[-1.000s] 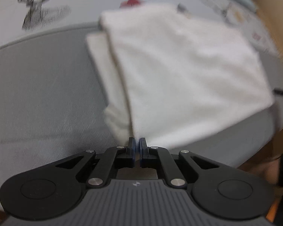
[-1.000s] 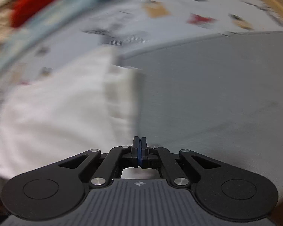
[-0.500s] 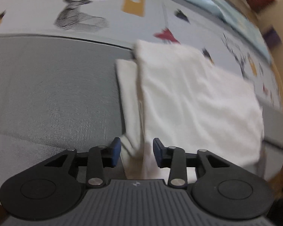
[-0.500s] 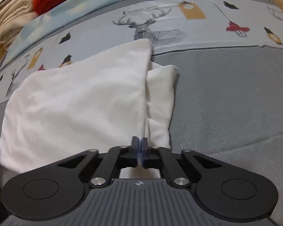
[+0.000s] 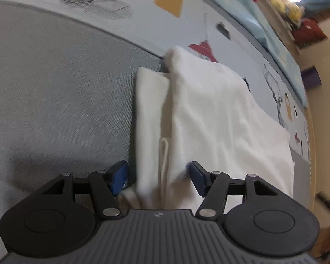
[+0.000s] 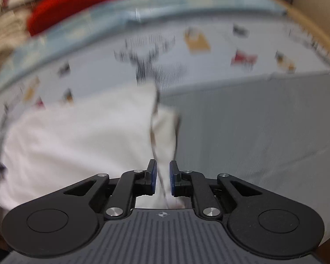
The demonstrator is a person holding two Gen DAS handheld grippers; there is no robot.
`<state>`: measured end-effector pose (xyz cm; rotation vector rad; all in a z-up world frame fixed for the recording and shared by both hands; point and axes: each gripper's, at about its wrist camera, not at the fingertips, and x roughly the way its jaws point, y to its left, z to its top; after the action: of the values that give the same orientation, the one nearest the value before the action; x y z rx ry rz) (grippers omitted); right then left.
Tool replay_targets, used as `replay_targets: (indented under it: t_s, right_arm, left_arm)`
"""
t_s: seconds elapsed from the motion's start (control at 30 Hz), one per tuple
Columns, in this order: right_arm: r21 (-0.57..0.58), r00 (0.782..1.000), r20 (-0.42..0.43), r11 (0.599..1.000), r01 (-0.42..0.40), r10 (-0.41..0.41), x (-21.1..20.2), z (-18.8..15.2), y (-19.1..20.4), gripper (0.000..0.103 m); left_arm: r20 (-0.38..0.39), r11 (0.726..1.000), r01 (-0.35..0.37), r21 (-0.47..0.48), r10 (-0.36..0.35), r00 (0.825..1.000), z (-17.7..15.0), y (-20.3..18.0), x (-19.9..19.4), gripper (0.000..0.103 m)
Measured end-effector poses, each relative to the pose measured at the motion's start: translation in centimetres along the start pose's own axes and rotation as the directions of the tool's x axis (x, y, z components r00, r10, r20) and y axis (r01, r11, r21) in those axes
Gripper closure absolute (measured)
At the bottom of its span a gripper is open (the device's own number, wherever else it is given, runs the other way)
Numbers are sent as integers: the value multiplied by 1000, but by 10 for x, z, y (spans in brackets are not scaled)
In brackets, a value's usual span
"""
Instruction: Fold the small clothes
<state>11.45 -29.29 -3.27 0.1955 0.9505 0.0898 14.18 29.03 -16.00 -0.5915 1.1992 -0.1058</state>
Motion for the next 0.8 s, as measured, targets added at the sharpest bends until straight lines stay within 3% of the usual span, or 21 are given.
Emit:
replay_targets:
  t_s: [0.03,0.07,0.1,0.23,0.3,0.37,0.4,0.47,0.5,0.53,0.67,0.73,0.8]
  right_arm:
    - [4,999,37,1000,-10,9,-12,3,-1,81]
    - [3,997,76,1000,-21,21,-24,5,-2,77]
    - [2,993,116,1000,-26,26,-37,6,-2,74]
    - [47,979,204,999,-14,4,-47,0,-5,74]
    - [93,985,170,996,12,-28,-37,-6,-5,74]
    - [132,983,176,991,21,-44,-33,-9,-1,74]
    - [144,981,191,989,16,-44,-33,-9,4,74]
    - [151,980,194,988,14,-44,-24,-12,13,74]
    - [144,984,168,989,27,-51,-17,-14,18,74]
    - [138,989,138,990,36,-55,-10,-14,23,74]
    - [65,991,128,998,14,-22,2,-21,41,74]
    - [-12,992,119,999,39,-37,7,-28,48,74]
    - [-79,992,126,996,42,-32,9,-34,51,74]
  left_arm:
    - [5,1000,-3,27,3,1000,0,-3,2,47]
    - [0,998,-11,62,11,1000,-2,-10,6,70]
    - [-8,995,-15,95,16,1000,-3,-14,9,80]
    - [15,988,-28,153,26,1000,-6,-26,-1,90]
    - [37,987,-13,162,7,999,-8,-27,-17,91]
    - [59,966,-116,231,105,993,-14,-32,-28,91]
    - [80,931,-226,288,212,974,-21,-37,-30,91]
    - [110,847,-407,341,394,912,-33,-37,-31,91]
    - [120,819,-459,344,446,887,-35,-36,-33,91]
    - [130,819,-471,329,455,881,-35,-36,-39,92]
    - [167,903,-362,231,329,929,-27,-44,-71,92]
    - [161,956,-225,188,196,967,-22,-60,-80,92]
    - [153,973,-113,199,83,985,-21,-83,-84,92]
